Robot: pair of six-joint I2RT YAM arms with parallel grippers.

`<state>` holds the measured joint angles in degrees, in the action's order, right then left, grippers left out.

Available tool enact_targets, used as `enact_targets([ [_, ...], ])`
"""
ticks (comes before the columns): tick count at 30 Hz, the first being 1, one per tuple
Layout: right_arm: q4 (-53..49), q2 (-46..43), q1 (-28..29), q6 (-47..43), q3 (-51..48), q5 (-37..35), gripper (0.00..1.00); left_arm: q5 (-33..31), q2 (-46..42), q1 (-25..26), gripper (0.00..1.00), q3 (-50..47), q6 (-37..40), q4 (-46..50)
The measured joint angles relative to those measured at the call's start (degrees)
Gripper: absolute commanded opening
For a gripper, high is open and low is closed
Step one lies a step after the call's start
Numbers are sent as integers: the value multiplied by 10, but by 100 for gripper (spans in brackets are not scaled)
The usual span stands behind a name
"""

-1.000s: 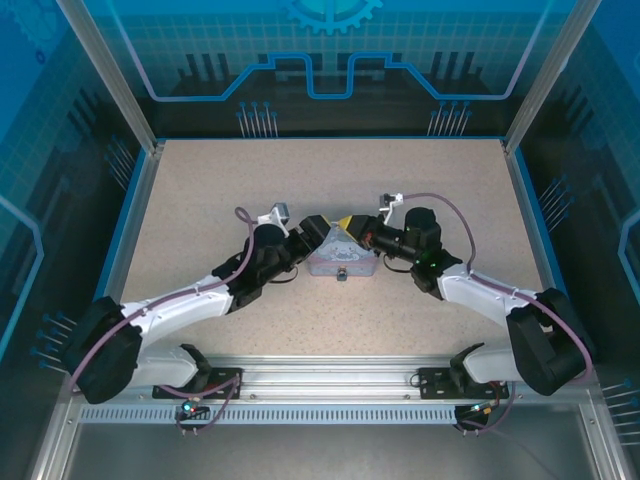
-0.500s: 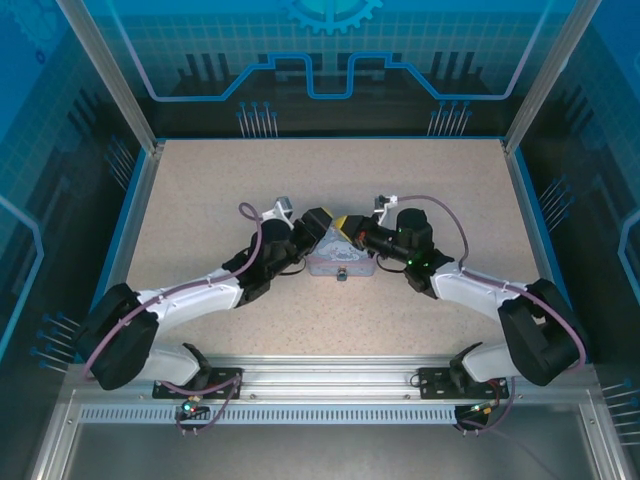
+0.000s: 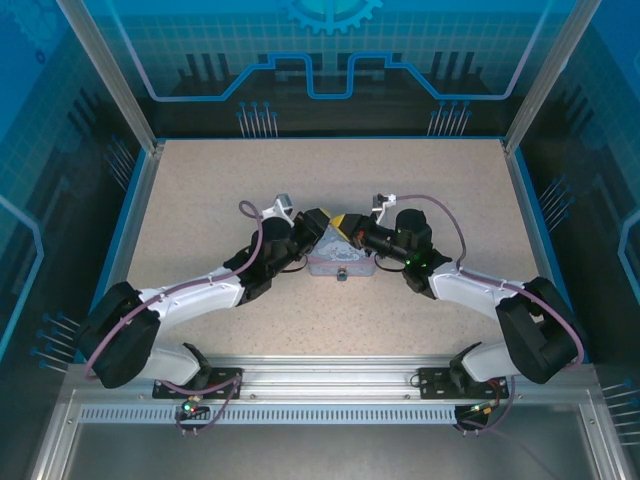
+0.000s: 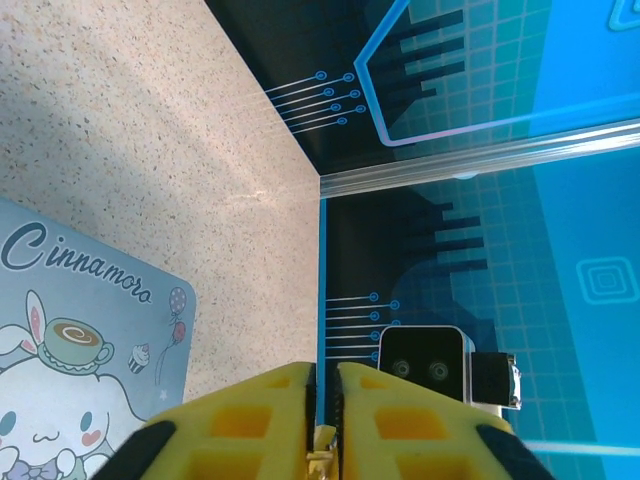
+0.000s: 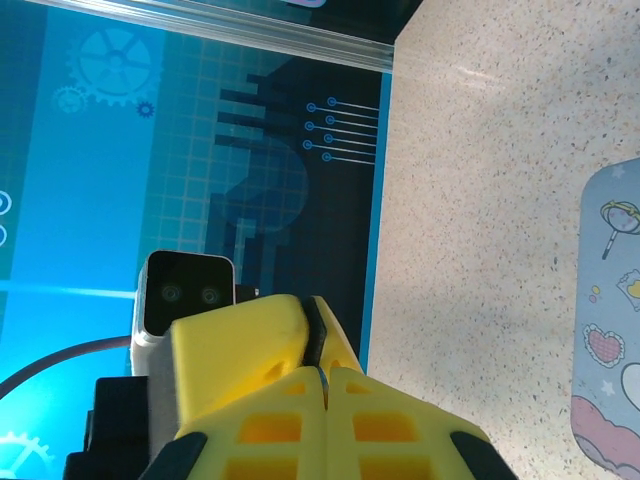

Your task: Unlock the padlock with the key

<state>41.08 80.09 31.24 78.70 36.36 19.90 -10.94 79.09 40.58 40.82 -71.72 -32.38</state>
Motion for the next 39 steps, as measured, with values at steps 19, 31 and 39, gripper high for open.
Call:
enact_targets([
  [19, -18, -10, -7, -5, 0, -2, 18, 3, 0, 0, 0, 3, 13, 1],
  [31, -24, -18, -19, -12, 1, 12, 14, 21, 1, 0, 0, 12, 18, 8],
  [39, -24, -17, -21, -17, 1, 18, 10, 24, 7, 0, 0, 22, 18, 17],
])
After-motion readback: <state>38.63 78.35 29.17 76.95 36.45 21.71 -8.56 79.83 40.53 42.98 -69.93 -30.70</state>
